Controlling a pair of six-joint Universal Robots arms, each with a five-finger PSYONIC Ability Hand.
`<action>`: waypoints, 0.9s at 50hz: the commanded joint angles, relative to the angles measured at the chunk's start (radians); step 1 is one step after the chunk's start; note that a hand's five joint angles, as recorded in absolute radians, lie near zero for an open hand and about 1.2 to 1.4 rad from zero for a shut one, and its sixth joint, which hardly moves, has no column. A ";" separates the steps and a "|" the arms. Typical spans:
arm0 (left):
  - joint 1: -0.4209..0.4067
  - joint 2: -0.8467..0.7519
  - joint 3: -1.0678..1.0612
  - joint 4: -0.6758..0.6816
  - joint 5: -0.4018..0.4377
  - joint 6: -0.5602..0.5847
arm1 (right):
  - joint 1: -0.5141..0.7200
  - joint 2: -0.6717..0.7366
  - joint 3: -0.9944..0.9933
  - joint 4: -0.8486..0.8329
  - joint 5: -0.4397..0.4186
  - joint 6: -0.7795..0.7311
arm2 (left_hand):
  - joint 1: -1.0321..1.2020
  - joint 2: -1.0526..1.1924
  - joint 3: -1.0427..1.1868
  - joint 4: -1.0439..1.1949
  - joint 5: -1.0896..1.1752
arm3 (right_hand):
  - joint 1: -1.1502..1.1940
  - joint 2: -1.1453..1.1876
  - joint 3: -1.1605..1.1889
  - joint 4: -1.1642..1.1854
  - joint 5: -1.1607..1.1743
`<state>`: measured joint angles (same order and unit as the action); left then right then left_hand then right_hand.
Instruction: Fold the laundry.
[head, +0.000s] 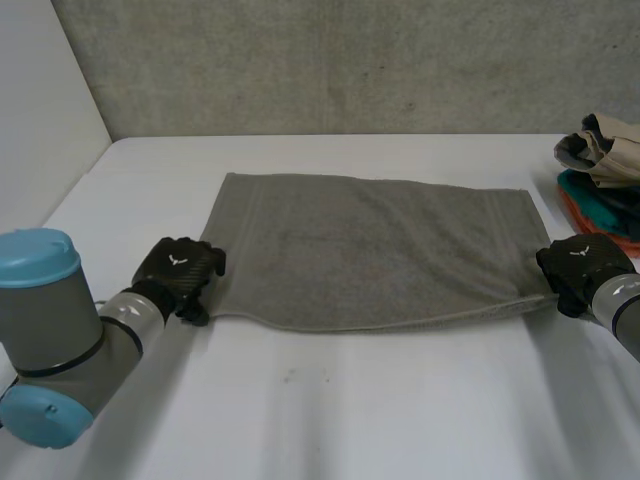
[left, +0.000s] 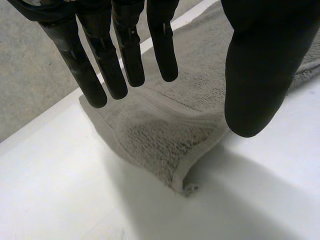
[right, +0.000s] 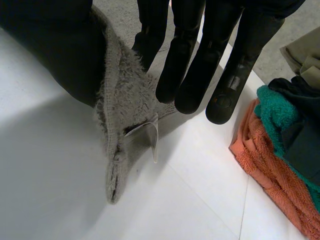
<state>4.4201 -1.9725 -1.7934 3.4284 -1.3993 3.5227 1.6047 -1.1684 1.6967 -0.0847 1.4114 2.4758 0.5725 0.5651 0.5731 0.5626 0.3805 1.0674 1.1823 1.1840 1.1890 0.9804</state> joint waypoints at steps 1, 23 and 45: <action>0.015 -0.017 -0.006 0.006 0.002 0.012 | 0.003 0.001 0.001 -0.001 0.001 0.000 | 0.037 0.045 0.037 0.047 0.055 | 0.329 0.214 0.212 0.207 0.241; 0.041 -0.226 0.183 0.052 -0.026 0.070 | 0.003 -0.001 0.009 0.002 0.005 -0.001 | 0.824 0.831 0.823 0.834 0.841 | 0.329 0.214 0.212 0.207 0.241; 0.045 0.392 -0.316 -0.328 -0.188 0.464 | -0.032 -0.234 0.162 0.514 0.031 -0.543 | 0.824 0.831 0.823 0.834 0.841 | 0.329 0.214 0.212 0.207 0.241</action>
<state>4.4619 -1.6301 -2.0042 3.2941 -1.5791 3.8409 1.5937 -1.3743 1.7947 0.2483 1.4208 2.1132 1.1560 1.1974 1.1916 1.1975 0.9803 1.0674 1.1823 1.1840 1.1900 0.9804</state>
